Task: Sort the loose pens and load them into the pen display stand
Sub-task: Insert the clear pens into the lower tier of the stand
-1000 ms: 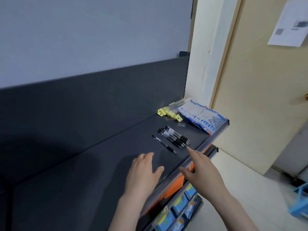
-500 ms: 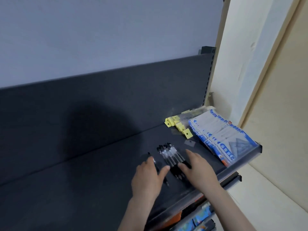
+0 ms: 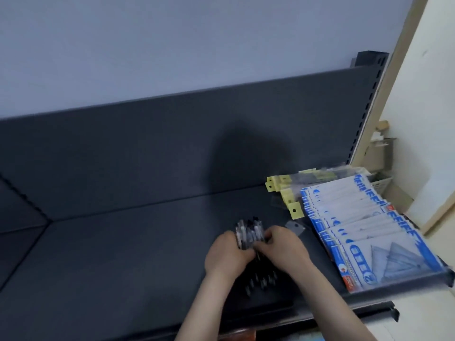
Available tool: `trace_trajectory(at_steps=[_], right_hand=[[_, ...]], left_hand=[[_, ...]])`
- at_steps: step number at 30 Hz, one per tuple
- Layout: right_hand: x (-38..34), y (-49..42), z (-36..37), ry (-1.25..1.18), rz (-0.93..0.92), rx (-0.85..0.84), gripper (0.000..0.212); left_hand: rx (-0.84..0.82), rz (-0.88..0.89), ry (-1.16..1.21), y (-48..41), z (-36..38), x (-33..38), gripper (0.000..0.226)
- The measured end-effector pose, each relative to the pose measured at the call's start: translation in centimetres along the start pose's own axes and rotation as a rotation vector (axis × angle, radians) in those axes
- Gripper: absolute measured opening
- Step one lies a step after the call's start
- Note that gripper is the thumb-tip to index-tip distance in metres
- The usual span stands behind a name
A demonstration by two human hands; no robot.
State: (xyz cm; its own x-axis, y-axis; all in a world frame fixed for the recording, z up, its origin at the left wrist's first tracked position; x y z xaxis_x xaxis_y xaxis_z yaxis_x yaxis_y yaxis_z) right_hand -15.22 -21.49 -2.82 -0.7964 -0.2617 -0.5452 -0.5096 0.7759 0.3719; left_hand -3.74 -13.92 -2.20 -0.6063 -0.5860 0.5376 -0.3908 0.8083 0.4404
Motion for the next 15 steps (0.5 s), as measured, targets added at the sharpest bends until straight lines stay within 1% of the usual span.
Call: trace_trajectory(at_steps=[2, 5, 7, 8, 12, 15], right_hand=[[0.2, -0.2, -0.1, -0.006, -0.025, -0.006, 0.031], [0.7, -0.3, -0.2, -0.056, -0.051, -0.003, 0.031], [1.0, -0.3, -0.4, -0.104, -0.068, -0.001, 0.034], [1.1, -0.2, -0.6, -0.125, -0.081, -0.001, 0.035], [1.6, -0.1, -1.5, -0.157, -0.158, -0.006, 0.041], [1.2, 0.3, -2.2, -0.169, -0.229, -0.003, 0.04]], left_hand=[[-0.014, -0.035, 0.022, -0.1, 0.3, 0.0, 0.034], [0.033, -0.057, 0.071, 0.0, 0.5, -0.3, 0.029], [0.072, -0.04, 0.181, 0.2, 0.6, -0.9, 0.02], [0.087, -0.039, 0.238, 0.3, 0.6, -1.1, 0.02], [0.158, -0.027, 0.404, 0.5, 0.5, -1.9, 0.032], [0.24, 0.002, 0.563, 1.3, -0.4, -2.0, 0.034]])
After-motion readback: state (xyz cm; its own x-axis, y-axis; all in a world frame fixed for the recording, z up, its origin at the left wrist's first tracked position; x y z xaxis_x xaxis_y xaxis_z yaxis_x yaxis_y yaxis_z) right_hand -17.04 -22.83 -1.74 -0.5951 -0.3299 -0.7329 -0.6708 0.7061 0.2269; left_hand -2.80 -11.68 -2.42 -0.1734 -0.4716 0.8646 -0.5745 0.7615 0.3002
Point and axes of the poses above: each hand's wrist, its own y-axis away from the middle knuckle, its own z-axis out of the palm, x = y × z, the point moved 3 cm from there along -y, towards the middle knuckle, and after that the axes turned 14 degrees about -x, right-handed, at the moved point
